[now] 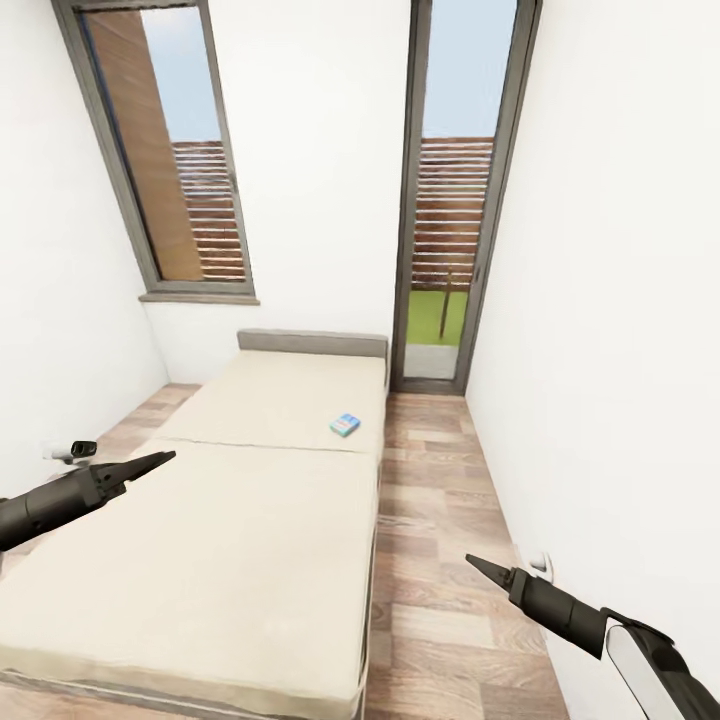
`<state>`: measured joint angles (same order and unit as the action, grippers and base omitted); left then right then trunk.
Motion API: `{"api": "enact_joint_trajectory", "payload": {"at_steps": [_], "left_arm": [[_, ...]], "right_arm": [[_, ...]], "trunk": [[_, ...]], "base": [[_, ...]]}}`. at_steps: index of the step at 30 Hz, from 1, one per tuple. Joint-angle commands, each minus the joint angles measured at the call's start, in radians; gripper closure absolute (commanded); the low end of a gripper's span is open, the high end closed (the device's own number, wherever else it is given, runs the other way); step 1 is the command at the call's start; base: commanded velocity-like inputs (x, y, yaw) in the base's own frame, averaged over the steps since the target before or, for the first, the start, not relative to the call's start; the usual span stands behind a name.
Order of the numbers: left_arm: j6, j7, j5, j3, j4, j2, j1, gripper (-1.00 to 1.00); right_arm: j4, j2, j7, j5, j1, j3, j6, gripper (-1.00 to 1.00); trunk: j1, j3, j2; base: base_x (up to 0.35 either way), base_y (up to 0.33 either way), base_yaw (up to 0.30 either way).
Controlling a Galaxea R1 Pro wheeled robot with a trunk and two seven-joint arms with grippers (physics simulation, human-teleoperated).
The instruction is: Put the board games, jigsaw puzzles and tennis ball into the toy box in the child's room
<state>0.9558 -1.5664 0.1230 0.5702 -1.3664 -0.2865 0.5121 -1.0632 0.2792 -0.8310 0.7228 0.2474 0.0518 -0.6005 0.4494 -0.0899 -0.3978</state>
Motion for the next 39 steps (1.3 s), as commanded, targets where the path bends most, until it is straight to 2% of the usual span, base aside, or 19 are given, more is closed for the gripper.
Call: {"api": "enact_joint_trajectory", "payload": {"at_steps": [1, 10, 24, 39], "left_arm": [[0.011, -0.004, -0.001, 0.0, 0.0, 0.0, 0.0, -1.0], [0.011, -0.004, -0.001, 0.0, 0.0, 0.0, 0.0, -1.0], [0.011, -0.004, -0.002, 0.0, 0.0, 0.0, 0.0, -1.0], [0.011, -0.004, -0.002, 0.0, 0.0, 0.0, 0.0, -1.0]], "right_arm": [[0.0, 0.0, 0.0, 0.006, 0.001, 0.0, -0.007, -1.0], [0.0, 0.0, 0.0, 0.005, 0.001, 0.0, -0.007, -1.0], [0.0, 0.0, 0.001, 0.005, 0.001, 0.0, -0.007, -1.0], [0.0, 0.0, 0.001, 0.004, 0.001, -0.001, -0.005, -1.0]], "trunk": [[0.001, -0.002, -0.002], [0.001, -0.002, -0.002], [0.001, -0.001, -0.002], [0.001, -0.001, -0.002]], "base": [[0.0, 0.0, -0.169], [0.029, 0.002, -0.055], [0.209, 0.037, -0.003], [0.196, -0.098, 0.004]]}}
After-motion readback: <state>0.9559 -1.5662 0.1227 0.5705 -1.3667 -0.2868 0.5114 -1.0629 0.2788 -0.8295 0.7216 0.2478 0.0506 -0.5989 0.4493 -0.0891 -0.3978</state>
